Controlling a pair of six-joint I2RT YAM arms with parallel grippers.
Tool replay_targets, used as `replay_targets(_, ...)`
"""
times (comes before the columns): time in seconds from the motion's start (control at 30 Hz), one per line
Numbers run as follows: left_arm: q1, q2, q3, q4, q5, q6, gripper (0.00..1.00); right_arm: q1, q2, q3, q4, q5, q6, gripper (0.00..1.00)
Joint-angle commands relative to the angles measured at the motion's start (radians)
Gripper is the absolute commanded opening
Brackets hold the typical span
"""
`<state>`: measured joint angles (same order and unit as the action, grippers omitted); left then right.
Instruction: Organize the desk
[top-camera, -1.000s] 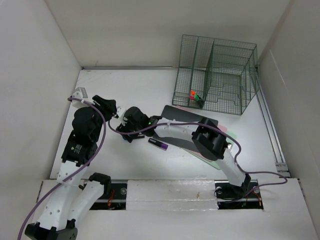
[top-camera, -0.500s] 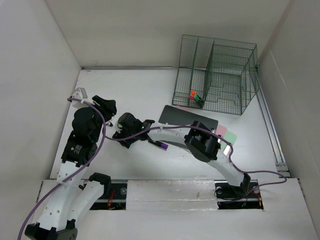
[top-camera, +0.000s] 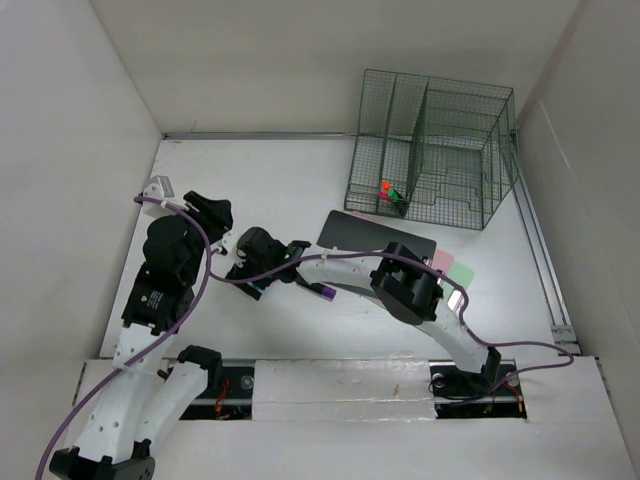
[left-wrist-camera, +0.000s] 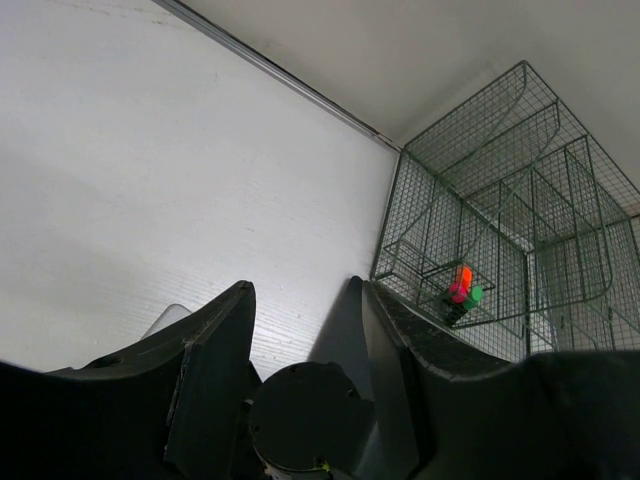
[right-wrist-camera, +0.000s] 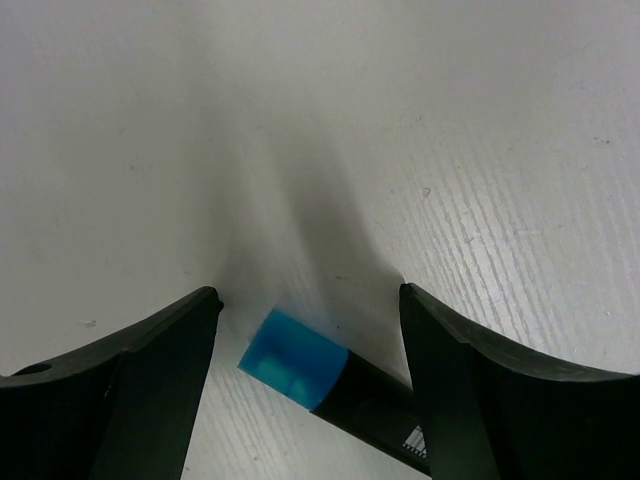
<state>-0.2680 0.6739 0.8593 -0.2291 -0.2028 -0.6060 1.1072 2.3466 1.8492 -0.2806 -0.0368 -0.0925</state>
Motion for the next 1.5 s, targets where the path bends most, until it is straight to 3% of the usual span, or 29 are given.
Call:
replay_targets(0.0,0.003,-0.011,0.038,0.031,0.003,0.002,0.43,0.008,-0.055,0.004,-0.047,-0.038,-0.027,0.79)
replay_targets(0.3,0.003,-0.007,0.037,0.037,0.019,0.006,0.43,0.008,-0.142,-0.076,-0.051,0.008,-0.052,0.85)
replay_targets(0.83,0.003,-0.011,0.038,0.037,0.022,0.009,0.43,0.008,-0.070,-0.041,-0.077,0.123,-0.087,0.87)
replay_targets(1.17,0.003,-0.011,0.037,0.039,0.026,0.017,0.43,0.008,-0.029,-0.010,0.047,0.138,-0.066,0.81)
replay_targets(1.47,0.003,-0.014,0.037,0.040,0.025,0.023,0.42,-0.001,-0.001,0.022,0.081,0.146,-0.058,0.62)
